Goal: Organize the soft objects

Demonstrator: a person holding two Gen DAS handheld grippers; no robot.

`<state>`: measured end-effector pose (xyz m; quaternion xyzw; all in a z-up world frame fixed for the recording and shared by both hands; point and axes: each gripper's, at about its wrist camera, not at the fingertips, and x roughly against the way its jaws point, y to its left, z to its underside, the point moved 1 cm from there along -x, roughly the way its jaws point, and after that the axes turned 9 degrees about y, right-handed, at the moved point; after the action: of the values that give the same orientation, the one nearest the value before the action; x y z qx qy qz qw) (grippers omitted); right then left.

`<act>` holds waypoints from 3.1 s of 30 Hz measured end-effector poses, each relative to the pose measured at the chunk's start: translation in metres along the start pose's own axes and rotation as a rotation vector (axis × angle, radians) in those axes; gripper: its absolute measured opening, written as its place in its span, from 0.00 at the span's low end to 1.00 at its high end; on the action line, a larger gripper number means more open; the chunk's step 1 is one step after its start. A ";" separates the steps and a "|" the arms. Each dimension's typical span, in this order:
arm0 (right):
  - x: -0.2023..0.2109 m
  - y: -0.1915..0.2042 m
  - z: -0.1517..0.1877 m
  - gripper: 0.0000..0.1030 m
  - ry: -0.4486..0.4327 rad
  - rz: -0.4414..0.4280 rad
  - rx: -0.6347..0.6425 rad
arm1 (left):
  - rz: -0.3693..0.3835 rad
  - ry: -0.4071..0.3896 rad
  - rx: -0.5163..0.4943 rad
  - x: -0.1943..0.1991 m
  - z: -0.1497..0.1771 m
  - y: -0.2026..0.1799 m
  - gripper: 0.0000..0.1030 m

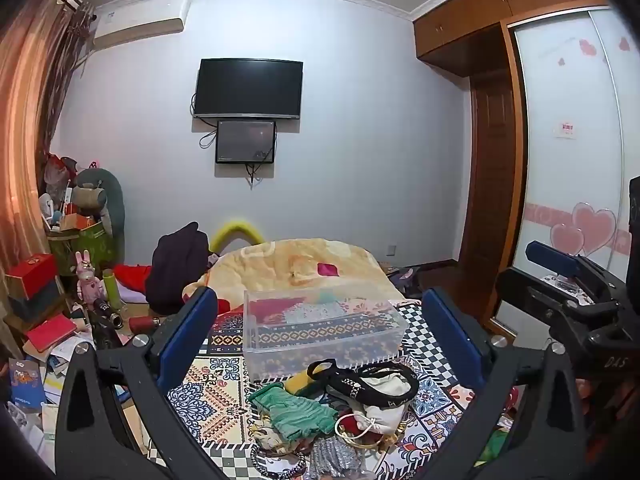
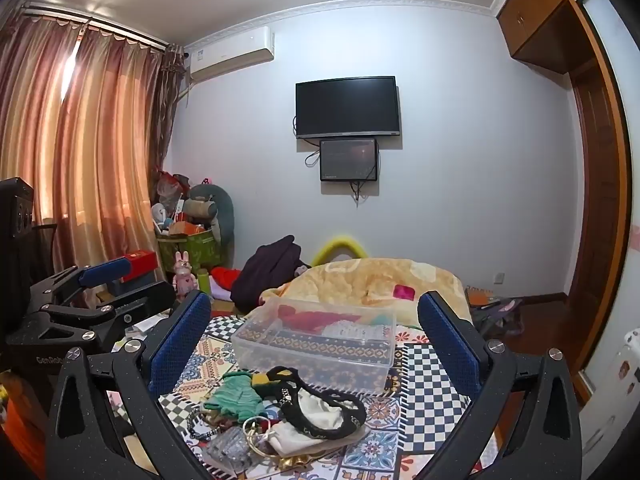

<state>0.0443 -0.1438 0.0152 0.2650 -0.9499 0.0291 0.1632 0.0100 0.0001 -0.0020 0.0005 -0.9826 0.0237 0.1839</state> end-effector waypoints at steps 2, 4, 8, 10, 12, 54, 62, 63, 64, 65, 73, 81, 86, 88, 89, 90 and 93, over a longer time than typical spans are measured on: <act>0.000 0.000 0.000 1.00 0.000 0.000 0.000 | 0.000 0.000 0.002 0.000 0.000 0.000 1.00; 0.000 0.000 0.000 1.00 0.000 0.000 0.001 | 0.000 0.002 0.003 0.000 0.000 0.000 1.00; 0.000 0.000 0.000 1.00 0.000 0.000 0.000 | 0.000 0.003 0.002 -0.002 0.000 -0.001 1.00; 0.000 0.000 0.000 1.00 0.000 0.000 0.000 | -0.001 0.001 0.002 -0.001 -0.001 -0.002 1.00; 0.000 0.000 0.000 1.00 0.000 0.001 0.000 | 0.001 -0.002 0.000 -0.001 -0.001 0.000 1.00; -0.034 -0.013 0.023 1.00 0.149 0.012 -0.055 | 0.012 0.191 0.047 -0.046 0.030 0.016 1.00; -0.068 -0.026 0.058 1.00 0.310 0.003 -0.077 | -0.002 0.364 0.102 -0.091 0.076 0.036 1.00; -0.071 -0.026 0.062 1.00 0.329 -0.003 -0.077 | -0.003 0.390 0.109 -0.096 0.082 0.038 1.00; -0.076 -0.026 0.067 1.00 0.350 -0.010 -0.076 | -0.001 0.413 0.118 -0.100 0.086 0.039 1.00; -0.080 -0.025 0.072 1.00 0.365 -0.016 -0.074 | 0.001 0.426 0.126 -0.104 0.091 0.041 1.00; -0.108 -0.008 0.090 0.94 0.456 -0.068 -0.035 | 0.030 0.502 0.182 -0.136 0.113 0.047 0.82; -0.140 0.001 0.088 0.69 0.503 -0.104 0.007 | 0.054 0.544 0.193 -0.155 0.118 0.056 0.66; -0.164 0.005 0.093 0.51 0.568 -0.158 0.009 | 0.064 0.560 0.209 -0.162 0.123 0.059 0.55; -0.169 0.007 0.096 0.41 0.591 -0.170 0.012 | 0.081 0.569 0.219 -0.164 0.125 0.058 0.46; -0.171 0.008 0.098 0.35 0.595 -0.176 0.009 | 0.076 0.574 0.215 -0.165 0.126 0.059 0.40; -0.171 0.008 0.098 0.32 0.595 -0.181 0.005 | 0.074 0.575 0.214 -0.165 0.126 0.060 0.39; -0.165 0.006 0.097 0.19 0.582 -0.188 -0.001 | 0.076 0.569 0.217 -0.164 0.126 0.058 0.30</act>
<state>0.1457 -0.0707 -0.1300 0.3323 -0.8345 0.0882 0.4306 0.1170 0.0511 -0.1809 -0.0233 -0.8828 0.1345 0.4494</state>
